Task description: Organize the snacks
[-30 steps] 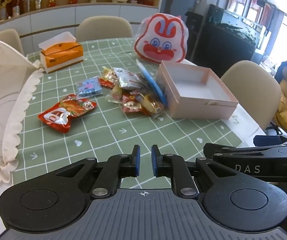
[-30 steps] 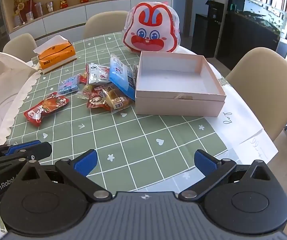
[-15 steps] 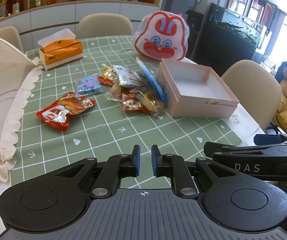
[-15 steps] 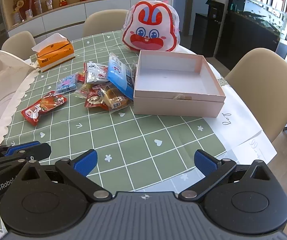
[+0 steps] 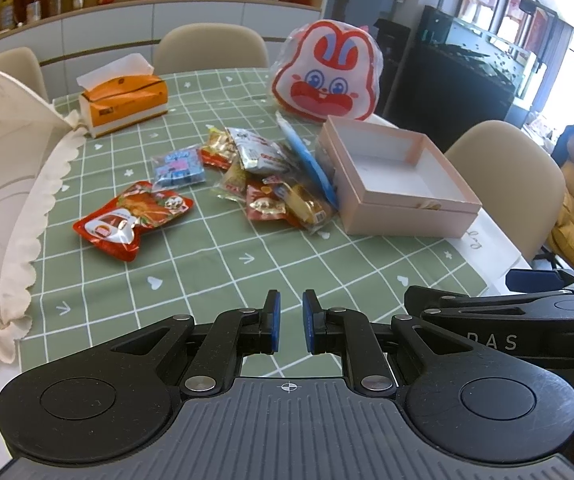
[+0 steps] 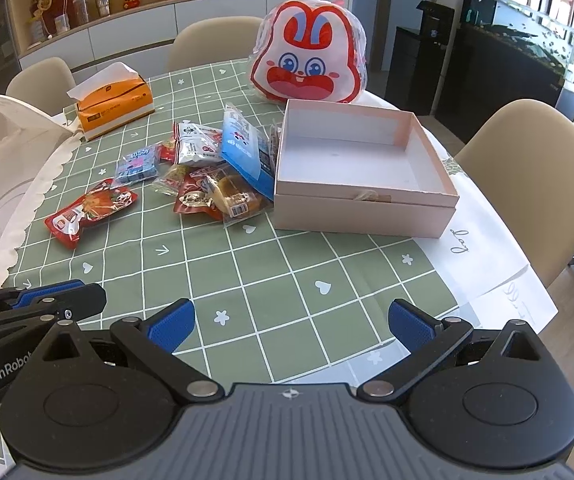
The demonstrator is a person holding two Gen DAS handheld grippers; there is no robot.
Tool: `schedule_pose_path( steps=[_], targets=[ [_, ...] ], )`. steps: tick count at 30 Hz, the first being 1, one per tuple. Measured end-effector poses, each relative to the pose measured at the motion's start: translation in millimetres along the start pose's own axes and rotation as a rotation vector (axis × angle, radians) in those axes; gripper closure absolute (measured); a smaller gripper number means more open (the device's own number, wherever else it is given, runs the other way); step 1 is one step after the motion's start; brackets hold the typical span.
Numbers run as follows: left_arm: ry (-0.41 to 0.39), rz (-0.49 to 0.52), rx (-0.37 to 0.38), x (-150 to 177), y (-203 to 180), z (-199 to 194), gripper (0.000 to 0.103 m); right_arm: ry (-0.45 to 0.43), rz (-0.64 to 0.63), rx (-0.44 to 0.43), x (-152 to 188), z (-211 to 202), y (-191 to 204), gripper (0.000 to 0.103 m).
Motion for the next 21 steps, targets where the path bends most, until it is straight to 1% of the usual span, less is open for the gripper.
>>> schedule_pose_path(
  steps=[21],
  targets=[
    [0.013, 0.005, 0.002, -5.7, -2.0, 5.7, 0.087, 0.003, 0.011, 0.016, -4.3, 2.2, -6.6, 0.000]
  ],
)
Point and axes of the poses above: each gripper's, at about its wrist camera, not at the fingertips, and z roughly the way its jaws point, y to its left, x to its underside, the point moved 3 cm from there along z, roughly the way its jaws point, and after that the axes turned 11 degrees about -x, right-handed, at the moved point
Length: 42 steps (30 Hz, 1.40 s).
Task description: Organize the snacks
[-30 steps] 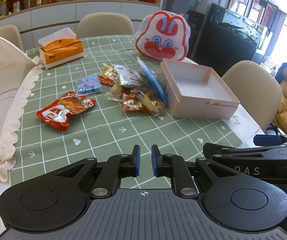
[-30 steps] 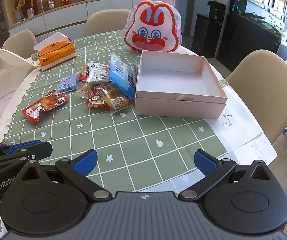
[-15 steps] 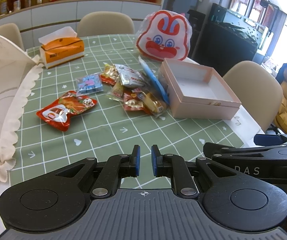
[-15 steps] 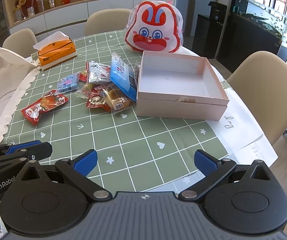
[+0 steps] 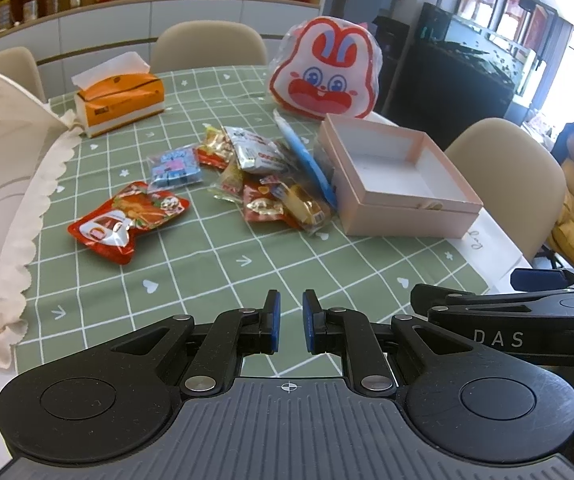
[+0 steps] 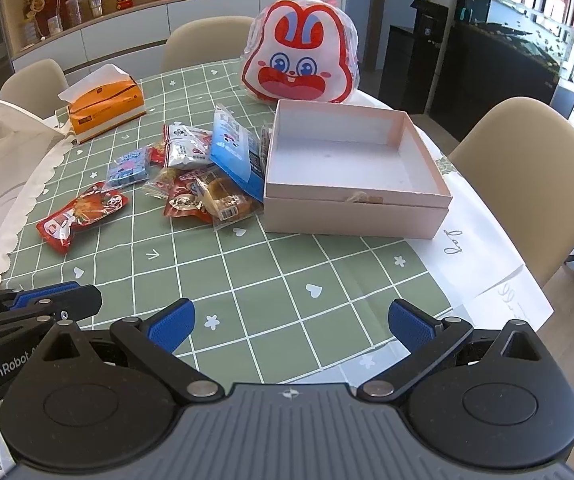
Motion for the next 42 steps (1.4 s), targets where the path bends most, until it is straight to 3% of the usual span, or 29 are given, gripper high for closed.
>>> schedule_pose_path(
  steps=[18, 28, 33, 37, 42],
  targets=[
    [0.014, 0.010, -0.003, -4, -3, 13, 0.087, 0.008, 0.007, 0.014, -2, 6, -7, 0.000],
    [0.048, -0.006, 0.017, -11, 9, 40, 0.087, 0.034, -0.011, 0.037, -16, 33, -5, 0.000],
    [0.039, -0.009, -0.062, -23, 29, 60, 0.086, -0.006, 0.002, -0.013, -24, 54, -1, 0.000],
    [-0.005, -0.014, -0.059, -40, 60, 81, 0.086, 0.021, -0.001, -0.057, -27, 77, 10, 0.000],
    [0.002, -0.111, -0.051, -62, 111, 107, 0.086, 0.062, -0.013, -0.093, -26, 101, 31, 0.000]
  ],
)
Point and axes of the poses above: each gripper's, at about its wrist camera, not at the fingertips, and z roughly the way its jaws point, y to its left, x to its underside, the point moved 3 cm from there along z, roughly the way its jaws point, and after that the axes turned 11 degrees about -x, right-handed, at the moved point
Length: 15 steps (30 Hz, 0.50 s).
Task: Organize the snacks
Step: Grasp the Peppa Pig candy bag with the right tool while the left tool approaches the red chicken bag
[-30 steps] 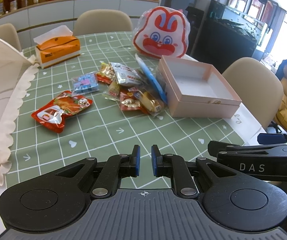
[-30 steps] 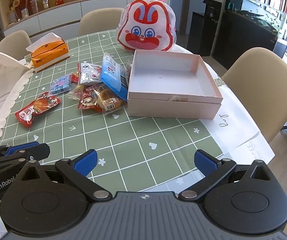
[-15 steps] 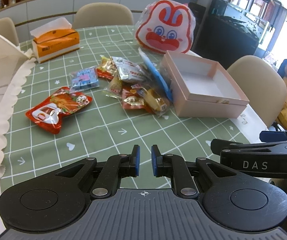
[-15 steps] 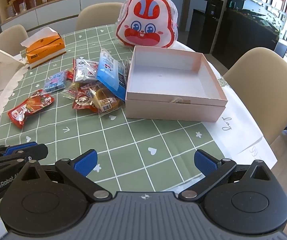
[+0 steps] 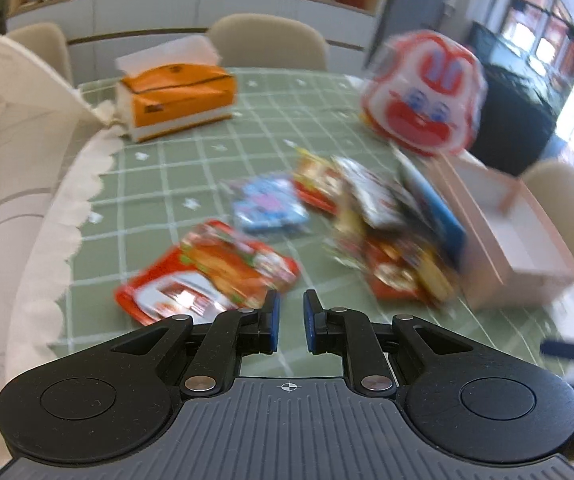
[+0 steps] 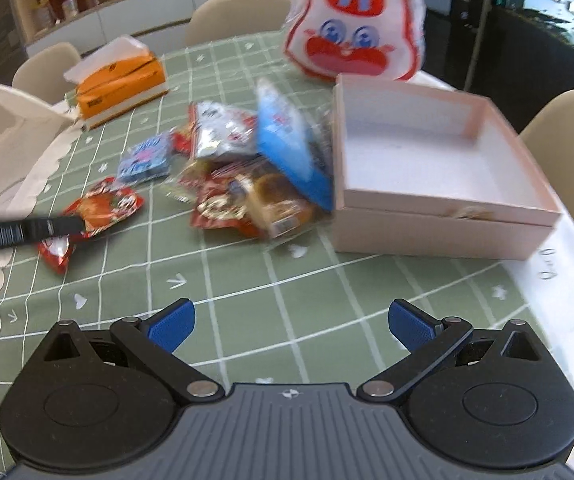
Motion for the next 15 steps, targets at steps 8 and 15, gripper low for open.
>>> schedule_pose_path(
  steps=[8, 15],
  targets=[
    [0.009, -0.054, -0.053, -25, 53, 43, 0.086, 0.024, -0.070, -0.055, -36, 28, 36, 0.000],
    [0.053, -0.015, -0.050, 0, 78, 48, 0.085, -0.020, -0.143, -0.150, -115, 88, 78, 0.008]
  ],
)
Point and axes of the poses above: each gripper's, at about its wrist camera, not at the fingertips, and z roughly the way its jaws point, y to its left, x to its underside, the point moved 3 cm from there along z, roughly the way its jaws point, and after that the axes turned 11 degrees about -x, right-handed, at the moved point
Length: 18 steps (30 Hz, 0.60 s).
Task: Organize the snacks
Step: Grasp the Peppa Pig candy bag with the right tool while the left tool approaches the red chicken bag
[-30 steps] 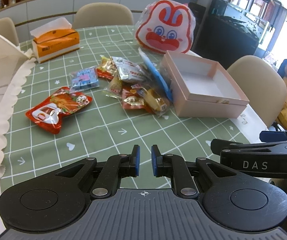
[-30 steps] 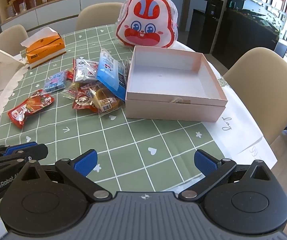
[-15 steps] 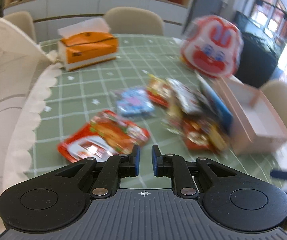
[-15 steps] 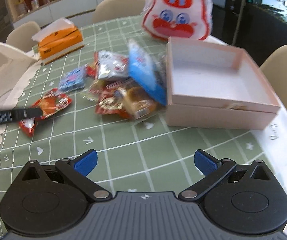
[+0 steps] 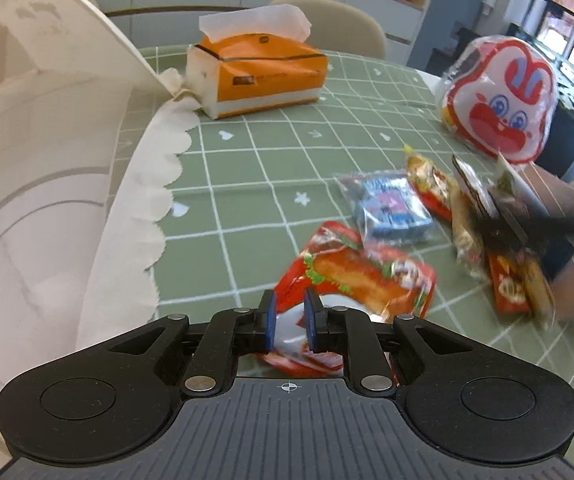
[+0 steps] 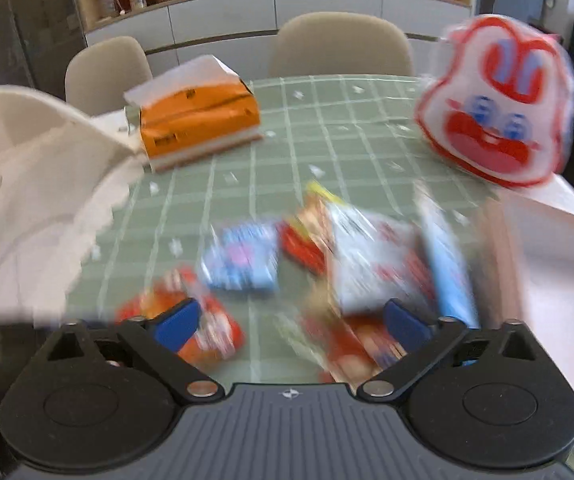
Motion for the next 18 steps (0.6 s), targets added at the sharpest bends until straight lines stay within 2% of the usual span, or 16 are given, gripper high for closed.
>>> schedule_pose_path(
  steps=[2, 7, 9, 11, 12, 14, 16, 18],
  targets=[
    [0.008, -0.003, 0.003, 8, 4, -3, 0.085, 0.018, -0.005, -0.021, -17, 28, 5, 0.008],
    [0.028, -0.020, 0.009, 24, 10, -11, 0.086, 0.084, -0.101, 0.014, -31, 92, 16, 0.008],
    [0.029, -0.036, 0.021, 28, 12, -14, 0.086, 0.102, -0.133, 0.027, -32, 107, 18, 0.008],
    [0.032, -0.029, 0.027, 29, 12, -15, 0.086, 0.092, -0.121, 0.005, -32, 109, 16, 0.010],
    [0.034, -0.030, 0.027, 29, 12, -15, 0.086, 0.092, -0.115, -0.005, -31, 108, 15, 0.013],
    [0.041, -0.049, 0.031, 28, 12, -15, 0.086, 0.096, -0.094, -0.069, -30, 104, 15, 0.040],
    [0.046, -0.060, 0.040, 28, 11, -14, 0.086, 0.106, -0.064, -0.106, -29, 99, 15, 0.049],
    [0.052, -0.059, 0.056, 28, 10, -15, 0.086, 0.114, -0.057, -0.123, -25, 95, 15, 0.051]
  ],
)
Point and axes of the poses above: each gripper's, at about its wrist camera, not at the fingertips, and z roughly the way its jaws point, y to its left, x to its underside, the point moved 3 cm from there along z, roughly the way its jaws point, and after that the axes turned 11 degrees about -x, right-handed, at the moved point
